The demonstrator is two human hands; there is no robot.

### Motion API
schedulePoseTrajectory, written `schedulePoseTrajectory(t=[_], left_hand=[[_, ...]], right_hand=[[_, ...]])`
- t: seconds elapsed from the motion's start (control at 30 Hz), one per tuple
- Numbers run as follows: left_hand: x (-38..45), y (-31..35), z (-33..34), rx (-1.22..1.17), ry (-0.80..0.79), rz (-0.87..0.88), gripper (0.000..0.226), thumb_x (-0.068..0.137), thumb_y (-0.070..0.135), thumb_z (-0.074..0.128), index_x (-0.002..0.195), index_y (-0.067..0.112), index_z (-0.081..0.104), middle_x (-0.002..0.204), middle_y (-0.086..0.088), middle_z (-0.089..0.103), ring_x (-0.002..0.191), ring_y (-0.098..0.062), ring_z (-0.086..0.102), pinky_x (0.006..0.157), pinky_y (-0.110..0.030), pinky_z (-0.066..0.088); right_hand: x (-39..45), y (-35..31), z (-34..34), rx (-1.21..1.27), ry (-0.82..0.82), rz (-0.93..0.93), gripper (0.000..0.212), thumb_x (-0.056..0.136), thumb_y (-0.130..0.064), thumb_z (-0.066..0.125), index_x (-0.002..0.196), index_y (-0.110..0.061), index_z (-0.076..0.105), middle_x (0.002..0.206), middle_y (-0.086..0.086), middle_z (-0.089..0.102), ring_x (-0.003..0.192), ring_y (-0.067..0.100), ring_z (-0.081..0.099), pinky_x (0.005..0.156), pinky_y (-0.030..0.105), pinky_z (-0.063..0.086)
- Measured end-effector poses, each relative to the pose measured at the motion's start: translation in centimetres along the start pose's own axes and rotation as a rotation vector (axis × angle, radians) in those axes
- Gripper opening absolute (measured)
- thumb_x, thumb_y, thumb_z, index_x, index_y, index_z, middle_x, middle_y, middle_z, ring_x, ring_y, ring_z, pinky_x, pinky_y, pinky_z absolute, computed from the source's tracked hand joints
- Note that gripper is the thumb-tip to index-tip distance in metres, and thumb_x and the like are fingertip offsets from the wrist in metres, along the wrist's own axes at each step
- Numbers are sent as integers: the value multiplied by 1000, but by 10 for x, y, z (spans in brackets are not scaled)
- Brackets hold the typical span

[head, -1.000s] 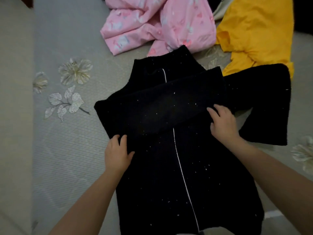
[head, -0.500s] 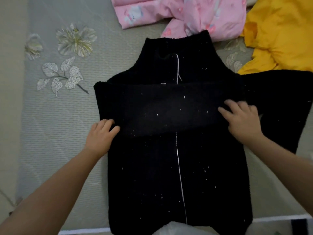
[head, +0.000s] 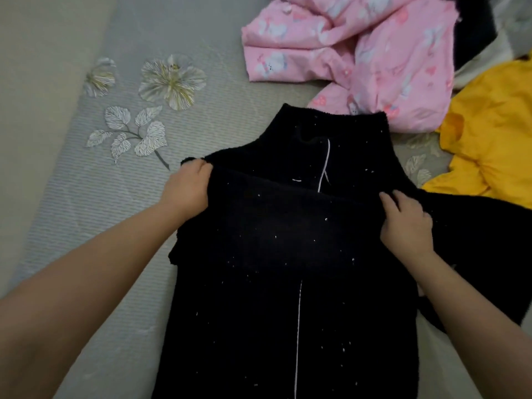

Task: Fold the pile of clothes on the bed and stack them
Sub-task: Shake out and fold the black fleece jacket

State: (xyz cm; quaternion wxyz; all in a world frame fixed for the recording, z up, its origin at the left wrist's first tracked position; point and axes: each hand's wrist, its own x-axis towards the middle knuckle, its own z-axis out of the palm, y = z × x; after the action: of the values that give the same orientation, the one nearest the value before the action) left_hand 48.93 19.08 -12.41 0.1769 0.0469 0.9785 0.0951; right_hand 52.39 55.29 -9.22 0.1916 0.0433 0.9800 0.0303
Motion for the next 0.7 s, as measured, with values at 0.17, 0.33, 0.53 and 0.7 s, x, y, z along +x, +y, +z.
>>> schedulePoseTrajectory(t=[0.17,0.33,0.53,0.7], left_hand=[[32,-1,5,262,-103,0,52,82,9,52,131,-1,39,127,-23,44,121,-34,37,101,-42,27],[49,-3,-11,255,85,-45,24,80,0,49,100,-11,57,105,-29,53,106,-39,43,85,-44,34],[14,33,20,96,178,108,61,76,3,56,134,-3,38,139,-28,33,135,-41,22,109,-54,9],[-58,39,73,128,-197,47,87,83,60,45,147,13,11,154,-20,2,141,-36,-6,110,-53,-4]], right_hand=[[38,0,-12,1,-308,138,45,88,-9,46,132,-14,47,125,15,54,122,31,44,111,50,11],[45,12,-15,-86,8,156,39,83,-3,47,121,-5,53,115,23,54,112,38,47,106,49,18],[27,-4,18,-100,-57,33,58,95,-15,37,147,-14,13,155,15,3,143,33,-3,108,61,-4],[-11,10,52,-26,-26,-41,56,97,-38,36,146,-17,21,155,14,6,143,32,-1,110,55,-6]])
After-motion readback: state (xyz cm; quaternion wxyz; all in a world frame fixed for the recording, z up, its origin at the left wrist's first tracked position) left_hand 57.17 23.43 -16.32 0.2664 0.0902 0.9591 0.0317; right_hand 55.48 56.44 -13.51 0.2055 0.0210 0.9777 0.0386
